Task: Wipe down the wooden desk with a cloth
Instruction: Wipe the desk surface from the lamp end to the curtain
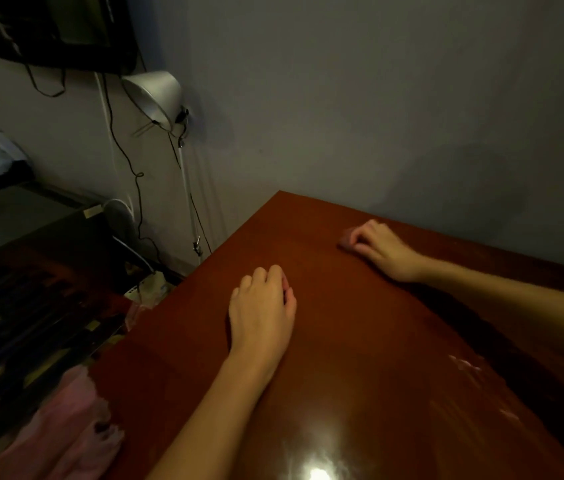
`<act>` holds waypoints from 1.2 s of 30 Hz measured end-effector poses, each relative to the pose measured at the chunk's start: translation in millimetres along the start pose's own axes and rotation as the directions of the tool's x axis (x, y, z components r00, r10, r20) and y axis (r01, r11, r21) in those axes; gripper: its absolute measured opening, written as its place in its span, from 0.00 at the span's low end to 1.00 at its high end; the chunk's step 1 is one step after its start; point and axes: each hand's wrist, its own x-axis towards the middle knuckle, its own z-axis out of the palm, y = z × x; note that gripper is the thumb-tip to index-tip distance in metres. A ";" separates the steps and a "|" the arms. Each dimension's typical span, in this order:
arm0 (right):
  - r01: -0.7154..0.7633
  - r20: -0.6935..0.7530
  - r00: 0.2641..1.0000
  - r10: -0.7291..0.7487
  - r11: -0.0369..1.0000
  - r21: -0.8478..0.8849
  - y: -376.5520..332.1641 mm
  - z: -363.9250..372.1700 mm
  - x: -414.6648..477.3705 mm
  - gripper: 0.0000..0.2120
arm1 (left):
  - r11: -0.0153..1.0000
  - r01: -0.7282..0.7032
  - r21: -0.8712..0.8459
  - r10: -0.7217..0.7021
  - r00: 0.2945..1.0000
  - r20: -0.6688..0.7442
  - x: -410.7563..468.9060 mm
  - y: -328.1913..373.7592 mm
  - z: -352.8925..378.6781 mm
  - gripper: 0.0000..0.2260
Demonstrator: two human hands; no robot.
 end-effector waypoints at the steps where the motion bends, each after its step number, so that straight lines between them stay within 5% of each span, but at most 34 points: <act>1: -0.139 -0.024 0.990 0.138 0.990 -0.031 20.1 -4.6 3.1 0.27 | 1.000 -0.007 0.004 0.007 1.000 0.002 -0.5 1.1 -0.7 0.06; 3: -0.397 -0.044 0.918 0.395 0.914 -0.084 39.0 -3.4 22.6 0.20 | 1.000 -0.015 0.011 0.015 1.000 0.009 -0.2 1.8 -1.4 0.06; 5: -0.470 -0.082 0.882 0.463 0.874 -0.121 22.4 8.8 47.3 0.14 | 1.000 -0.006 0.015 0.006 1.000 0.015 0.4 0.9 -1.4 0.05; 8: -0.318 -0.030 0.948 0.317 0.944 -0.086 -37.5 24.1 55.8 0.12 | 1.000 0.001 0.023 -0.001 1.000 0.011 0.0 0.0 -1.7 0.05; 11: -0.005 0.070 0.997 0.009 0.998 -0.061 -81.4 22.5 4.0 0.12 | 1.000 0.008 0.013 -0.008 1.000 0.001 -0.5 -0.8 -1.5 0.05; 14: 0.133 0.093 0.986 -0.139 0.989 0.058 -70.2 -6.5 -57.6 0.21 | 1.000 -0.001 0.006 0.001 1.000 -0.006 -0.8 -0.7 -0.2 0.05; 17: -0.114 -0.021 0.993 0.114 0.993 -0.015 5.4 -29.8 -73.4 0.29 | 1.000 -0.012 0.017 0.013 1.000 -0.015 -1.9 -1.3 0.5 0.05; 20: -0.471 -0.054 0.882 0.468 0.874 -0.118 47.1 -30.0 -50.6 0.17 | 0.999 -0.018 0.030 0.018 1.000 -0.016 -4.7 0.6 -2.8 0.05; 22: -0.524 -0.092 0.852 0.516 0.838 -0.154 34.8 -17.8 -25.4 0.13 | 1.000 -0.009 0.023 0.010 1.000 -0.021 -7.3 1.1 -5.6 0.05; 25: -0.415 -0.042 0.910 0.413 0.903 -0.113 -25.1 -1.7 -6.7 0.11 | 1.000 -0.002 0.011 0.002 1.000 0.011 -11.5 3.0 -13.6 0.05; 28: -0.136 0.091 0.986 0.142 0.988 -0.069 -91.6 6.0 -35.3 0.09 | 0.999 -0.020 0.032 0.018 0.998 0.062 -18.1 1.3 -24.2 0.04; 31: 0.114 0.166 0.979 -0.118 0.993 0.032 -117.6 -10.4 -94.8 0.11 | 0.996 -0.040 0.081 0.033 0.996 0.087 -29.6 -8.6 -40.4 0.03; 34: 0.027 0.128 0.991 -0.027 1.000 0.000 -73.8 -30.6 -118.6 0.22 | 0.992 -0.051 0.119 0.043 0.997 0.072 -38.5 -22.9 -68.2 0.02; 36: -0.170 0.081 0.981 0.177 0.982 -0.083 -39.3 -33.7 -108.1 0.19 | 0.986 -0.063 0.155 0.060 0.998 0.020 -42.5 -31.5 -91.9 0.02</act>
